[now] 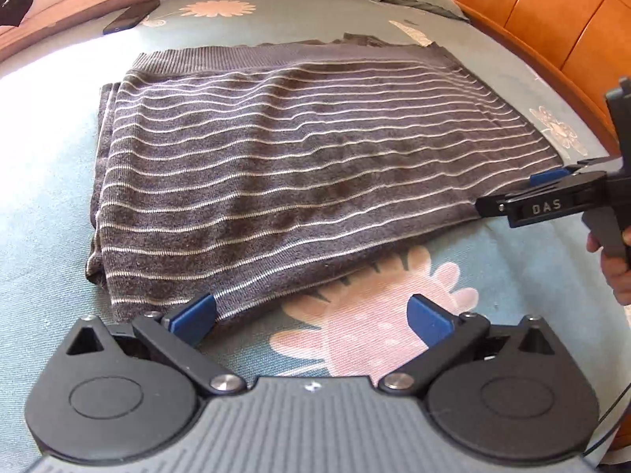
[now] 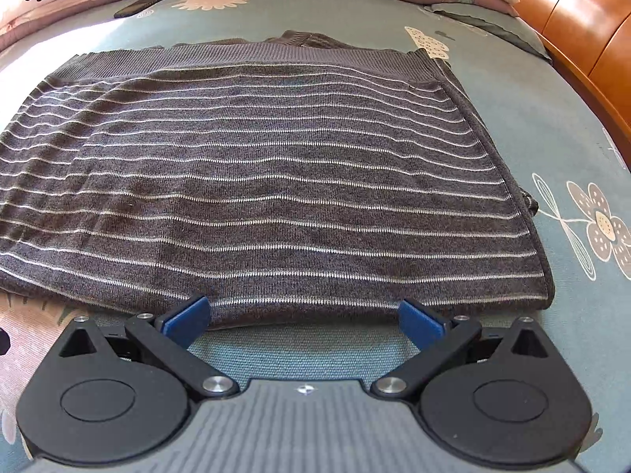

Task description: Fold clothes

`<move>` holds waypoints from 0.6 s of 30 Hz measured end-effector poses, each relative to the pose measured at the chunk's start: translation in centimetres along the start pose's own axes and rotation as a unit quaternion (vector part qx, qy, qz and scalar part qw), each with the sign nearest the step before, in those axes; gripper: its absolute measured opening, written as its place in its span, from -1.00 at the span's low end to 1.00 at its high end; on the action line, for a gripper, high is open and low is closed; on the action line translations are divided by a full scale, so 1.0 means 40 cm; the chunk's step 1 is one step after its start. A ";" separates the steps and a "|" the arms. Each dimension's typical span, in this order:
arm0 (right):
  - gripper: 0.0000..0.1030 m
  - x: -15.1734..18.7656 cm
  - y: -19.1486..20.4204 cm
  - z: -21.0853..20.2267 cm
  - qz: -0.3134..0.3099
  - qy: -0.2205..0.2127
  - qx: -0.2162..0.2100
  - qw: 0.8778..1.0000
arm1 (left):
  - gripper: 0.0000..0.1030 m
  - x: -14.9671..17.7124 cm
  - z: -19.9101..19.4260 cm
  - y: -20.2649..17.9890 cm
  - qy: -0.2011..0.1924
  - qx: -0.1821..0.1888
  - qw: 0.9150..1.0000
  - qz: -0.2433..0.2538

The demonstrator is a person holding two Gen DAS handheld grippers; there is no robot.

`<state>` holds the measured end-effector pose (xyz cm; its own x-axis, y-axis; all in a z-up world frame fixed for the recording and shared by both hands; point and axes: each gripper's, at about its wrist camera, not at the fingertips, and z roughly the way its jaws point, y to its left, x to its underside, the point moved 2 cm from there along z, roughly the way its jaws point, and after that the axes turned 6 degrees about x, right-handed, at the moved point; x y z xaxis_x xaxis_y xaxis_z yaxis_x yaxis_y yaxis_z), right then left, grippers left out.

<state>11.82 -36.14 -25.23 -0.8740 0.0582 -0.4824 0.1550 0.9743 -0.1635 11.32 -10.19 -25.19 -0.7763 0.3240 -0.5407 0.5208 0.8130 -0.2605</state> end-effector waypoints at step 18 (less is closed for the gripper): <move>1.00 0.051 0.187 -0.082 -0.023 0.027 -0.067 0.997 | 0.62 -0.020 -0.069 0.228 -0.066 0.009 0.990 -0.120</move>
